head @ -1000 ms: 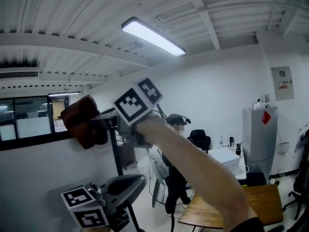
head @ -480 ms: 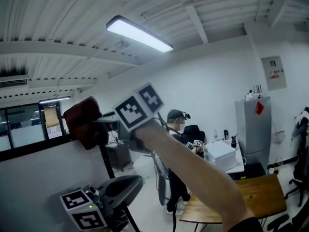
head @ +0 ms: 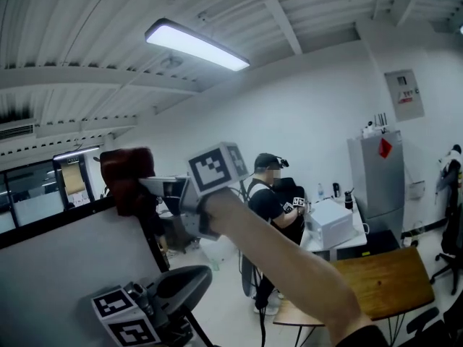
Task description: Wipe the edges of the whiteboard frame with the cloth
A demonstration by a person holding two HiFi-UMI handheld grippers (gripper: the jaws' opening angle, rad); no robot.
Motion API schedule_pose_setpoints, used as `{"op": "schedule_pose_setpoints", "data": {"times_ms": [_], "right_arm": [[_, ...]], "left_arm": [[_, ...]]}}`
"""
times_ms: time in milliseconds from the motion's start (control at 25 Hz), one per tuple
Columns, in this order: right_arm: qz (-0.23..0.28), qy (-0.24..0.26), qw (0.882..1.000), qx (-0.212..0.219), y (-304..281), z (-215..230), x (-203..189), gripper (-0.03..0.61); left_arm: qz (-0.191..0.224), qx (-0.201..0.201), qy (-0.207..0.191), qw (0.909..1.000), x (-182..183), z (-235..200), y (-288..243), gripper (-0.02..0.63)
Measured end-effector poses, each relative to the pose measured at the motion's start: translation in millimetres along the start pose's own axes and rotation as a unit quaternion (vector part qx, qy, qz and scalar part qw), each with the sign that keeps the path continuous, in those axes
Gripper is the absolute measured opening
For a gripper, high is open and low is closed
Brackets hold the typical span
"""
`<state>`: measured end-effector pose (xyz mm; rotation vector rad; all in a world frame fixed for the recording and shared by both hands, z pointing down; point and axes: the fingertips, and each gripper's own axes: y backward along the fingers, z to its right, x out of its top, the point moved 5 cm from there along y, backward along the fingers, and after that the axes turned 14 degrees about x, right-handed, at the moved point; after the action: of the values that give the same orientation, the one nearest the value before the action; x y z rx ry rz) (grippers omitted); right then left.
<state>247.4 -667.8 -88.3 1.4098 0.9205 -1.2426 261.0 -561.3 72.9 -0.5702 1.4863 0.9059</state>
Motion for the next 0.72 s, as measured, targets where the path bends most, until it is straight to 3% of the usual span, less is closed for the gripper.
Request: {"op": "schedule_pose_setpoints", "data": {"times_ms": [400, 720], "right_arm": [[0.042, -0.077, 0.995, 0.036, 20.2, 23.0, -38.7, 0.072], [0.034, -0.092, 0.994, 0.046, 22.3, 27.6, -55.5, 0.072]], "left_arm": [[-0.012, -0.008, 0.000, 0.9999, -17.0, 12.5, -5.4, -0.011], [-0.022, 0.000, 0.017, 0.9996, -32.7, 6.8, -5.3, -0.011]]}}
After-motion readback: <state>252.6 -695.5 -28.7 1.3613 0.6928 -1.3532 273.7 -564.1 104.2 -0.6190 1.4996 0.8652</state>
